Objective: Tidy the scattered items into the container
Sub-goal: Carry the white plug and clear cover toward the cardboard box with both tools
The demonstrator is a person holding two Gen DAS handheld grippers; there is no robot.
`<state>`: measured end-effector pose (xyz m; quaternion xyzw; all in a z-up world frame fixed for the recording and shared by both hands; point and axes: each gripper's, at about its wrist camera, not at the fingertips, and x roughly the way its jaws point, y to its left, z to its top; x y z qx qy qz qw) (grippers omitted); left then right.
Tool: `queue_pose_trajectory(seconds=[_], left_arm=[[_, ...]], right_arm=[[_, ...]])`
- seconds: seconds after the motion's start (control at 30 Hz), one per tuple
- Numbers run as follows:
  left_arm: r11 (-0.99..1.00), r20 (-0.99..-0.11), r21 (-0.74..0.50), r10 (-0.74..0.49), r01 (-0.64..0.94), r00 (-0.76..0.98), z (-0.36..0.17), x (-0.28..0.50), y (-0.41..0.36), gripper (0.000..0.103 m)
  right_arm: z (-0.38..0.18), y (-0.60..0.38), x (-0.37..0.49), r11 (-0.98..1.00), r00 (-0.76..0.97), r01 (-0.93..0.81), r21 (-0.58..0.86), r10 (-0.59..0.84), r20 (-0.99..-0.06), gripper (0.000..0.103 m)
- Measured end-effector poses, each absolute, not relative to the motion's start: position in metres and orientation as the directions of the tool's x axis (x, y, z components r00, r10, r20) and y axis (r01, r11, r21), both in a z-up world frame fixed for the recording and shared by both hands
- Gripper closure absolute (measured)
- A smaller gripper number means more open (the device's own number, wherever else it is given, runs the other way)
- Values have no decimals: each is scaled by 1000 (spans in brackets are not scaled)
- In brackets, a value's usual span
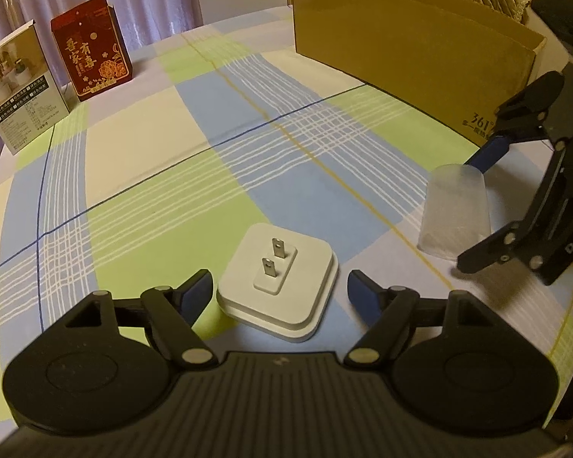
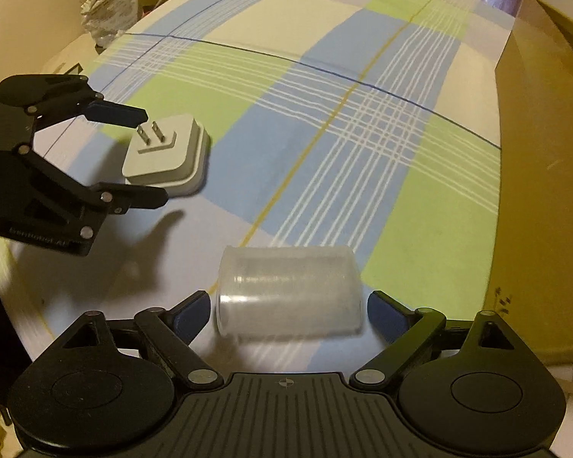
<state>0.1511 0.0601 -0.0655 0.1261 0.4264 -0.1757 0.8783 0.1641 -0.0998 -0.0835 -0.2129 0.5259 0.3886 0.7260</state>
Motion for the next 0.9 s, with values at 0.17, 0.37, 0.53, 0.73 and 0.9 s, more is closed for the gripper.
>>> queue_pose_trajectory(seconds=[0.17, 0.37, 0.53, 0.73, 0.9], left_arm=[[902, -797, 67, -209, 427, 566, -67, 154, 58, 29], [889, -805, 90, -200, 449, 559, -71, 162, 55, 29], [911, -825, 9, -226, 412, 518, -70, 162, 58, 29], [901, -822, -41, -277, 433, 498, -63, 153, 52, 30], [932, -829, 5, -198, 362, 522, -70, 161, 49, 30]], right_arm=[[-86, -94, 162, 590, 167, -806, 56, 317, -934, 26], [-83, -101, 156, 598, 181, -800, 51, 320, -930, 29], [-80, -108, 154, 621, 180, -781, 73, 336, -924, 29], [-79, -112, 154, 642, 182, -761, 90, 345, -921, 29], [-78, -114, 153, 655, 193, -749, 94, 351, -916, 29]])
